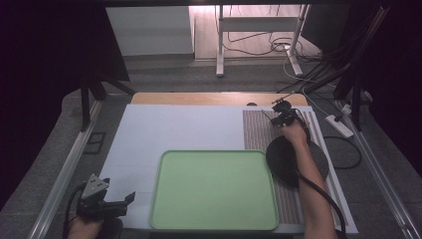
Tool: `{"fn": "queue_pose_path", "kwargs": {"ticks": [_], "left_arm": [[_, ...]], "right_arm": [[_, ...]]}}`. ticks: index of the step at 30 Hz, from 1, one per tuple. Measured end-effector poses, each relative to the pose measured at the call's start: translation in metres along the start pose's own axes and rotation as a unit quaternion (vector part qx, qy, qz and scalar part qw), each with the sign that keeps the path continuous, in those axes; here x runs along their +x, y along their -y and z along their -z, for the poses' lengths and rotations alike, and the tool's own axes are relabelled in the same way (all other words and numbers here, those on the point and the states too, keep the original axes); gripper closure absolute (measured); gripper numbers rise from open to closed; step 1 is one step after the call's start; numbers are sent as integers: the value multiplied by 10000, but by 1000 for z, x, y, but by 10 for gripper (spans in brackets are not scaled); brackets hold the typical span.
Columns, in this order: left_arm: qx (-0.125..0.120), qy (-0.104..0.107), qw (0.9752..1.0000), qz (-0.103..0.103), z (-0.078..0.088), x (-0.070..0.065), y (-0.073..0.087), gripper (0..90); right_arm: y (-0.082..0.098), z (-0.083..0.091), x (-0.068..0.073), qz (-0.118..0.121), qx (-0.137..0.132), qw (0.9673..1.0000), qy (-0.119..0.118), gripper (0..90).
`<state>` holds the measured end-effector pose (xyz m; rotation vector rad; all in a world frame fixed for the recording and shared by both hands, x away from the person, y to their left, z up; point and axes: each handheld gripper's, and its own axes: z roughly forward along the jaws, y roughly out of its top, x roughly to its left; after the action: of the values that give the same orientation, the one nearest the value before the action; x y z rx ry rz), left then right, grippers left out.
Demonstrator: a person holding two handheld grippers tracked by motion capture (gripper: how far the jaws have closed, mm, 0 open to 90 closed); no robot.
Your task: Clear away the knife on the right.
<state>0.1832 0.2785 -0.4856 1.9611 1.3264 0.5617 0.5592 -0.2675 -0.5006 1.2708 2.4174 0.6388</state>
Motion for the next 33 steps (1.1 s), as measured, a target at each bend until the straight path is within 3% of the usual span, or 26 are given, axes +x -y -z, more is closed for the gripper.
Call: {"fn": "queue_pose_path", "kwargs": {"ticks": [1,6,9,11,12,16,17,18,20,21,22,23,25,28,33], "left_arm": [[1,1,10000,4,0,0,0,28],[1,7,10000,19,0,0,0,28],[3,4,10000,13,0,0,0,28],[2,4,10000,6,0,0,0,28],[3,2,10000,9,0,0,0,28],[6,1,10000,8,0,0,0,28],[7,0,10000,4,0,0,0,28],[12,-3,10000,-2,0,0,0,28],[20,-8,10000,-4,0,0,0,28],[18,-7,10000,2,-1,0,0,28],[20,-6,10000,4,-1,0,0,28],[25,-11,10000,4,-1,0,-1,28],[31,-15,10000,4,-1,0,-1,28],[34,-20,10000,3,-1,0,-1,28],[35,-16,10000,-1,-1,0,-1,28]], "right_arm": [[-1,-1,-4,-46,20,9999,94,899],[-1,-1,-11,-272,-36,9996,55,899],[-3,3,-9,-226,-55,9997,62,870],[-5,10,-9,-350,-144,9993,-69,781],[-7,17,-9,-427,-137,9988,-217,667],[-6,30,-9,-254,-145,9996,-65,475],[-6,30,-9,-254,-145,9996,-65,475],[-5,35,-10,-254,-59,9997,-20,377],[-3,38,-13,-260,-43,9997,-14,284],[-3,38,-13,-260,-43,9997,-14,284],[-1,40,-14,-239,81,9996,101,189],[-1,40,-14,-239,81,9996,101,189],[3,38,-17,-302,340,9988,157,66],[8,35,-21,-398,527,9976,205,2],[14,31,-28,-564,658,9959,275,0]]}}
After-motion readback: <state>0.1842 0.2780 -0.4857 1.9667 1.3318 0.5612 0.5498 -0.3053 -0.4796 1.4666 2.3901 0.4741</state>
